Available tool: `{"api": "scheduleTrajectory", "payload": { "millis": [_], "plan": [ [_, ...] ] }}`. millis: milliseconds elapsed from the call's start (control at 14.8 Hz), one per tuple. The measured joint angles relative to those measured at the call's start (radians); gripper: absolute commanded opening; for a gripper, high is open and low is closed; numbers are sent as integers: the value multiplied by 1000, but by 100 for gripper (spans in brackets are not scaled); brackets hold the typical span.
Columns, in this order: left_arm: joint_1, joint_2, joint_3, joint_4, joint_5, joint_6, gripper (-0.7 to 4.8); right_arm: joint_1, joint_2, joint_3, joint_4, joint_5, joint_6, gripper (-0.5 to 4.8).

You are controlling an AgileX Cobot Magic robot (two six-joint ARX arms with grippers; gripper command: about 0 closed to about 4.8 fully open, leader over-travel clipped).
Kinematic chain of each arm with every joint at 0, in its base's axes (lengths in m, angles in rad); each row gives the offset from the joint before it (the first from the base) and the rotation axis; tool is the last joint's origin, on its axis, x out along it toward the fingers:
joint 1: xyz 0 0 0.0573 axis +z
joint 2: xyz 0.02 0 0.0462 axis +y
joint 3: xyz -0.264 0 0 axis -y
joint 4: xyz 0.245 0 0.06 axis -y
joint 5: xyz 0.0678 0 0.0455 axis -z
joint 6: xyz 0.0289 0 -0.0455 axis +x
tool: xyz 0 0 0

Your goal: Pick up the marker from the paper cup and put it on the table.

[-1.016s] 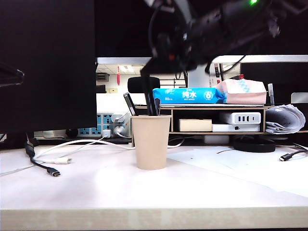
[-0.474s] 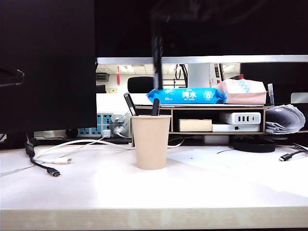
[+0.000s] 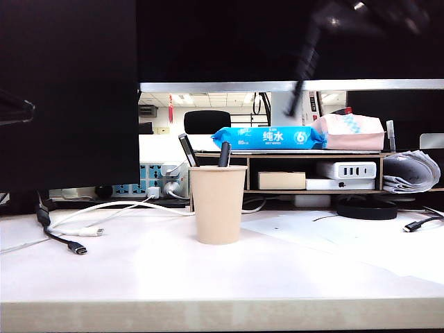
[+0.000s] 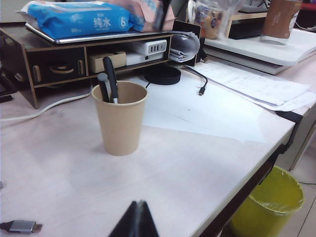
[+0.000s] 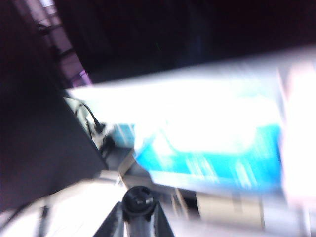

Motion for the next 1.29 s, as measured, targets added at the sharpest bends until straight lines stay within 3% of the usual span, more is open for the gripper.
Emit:
{"api": "scheduleTrajectory", "payload": {
  "millis": [203,474,542,677,880,948,1016,1219,1287],
  "plan": [
    [0,0,0,0,0,0,-6,-110,119,-1,-42,-249,214,39],
    [0,0,0,0,0,0,-6,-121,369,-1,-3,-403,323,40],
    [0,0,0,0,0,0,-6,-120,396,-1,7,-407,328,49],
    [0,0,0,0,0,0,-6,-120,470,-1,30,-410,343,124],
    [0,0,0,0,0,0,-6,-123,531,-1,38,-423,359,144],
    [0,0,0,0,0,0,-6,-123,533,-1,40,-424,360,213],
    [0,0,0,0,0,0,-6,-124,532,-1,45,-424,360,226],
    [0,0,0,0,0,0,-6,-127,532,0,50,-433,361,206],
    [0,0,0,0,0,0,-6,-127,532,-1,60,-457,362,146]
  ]
}}
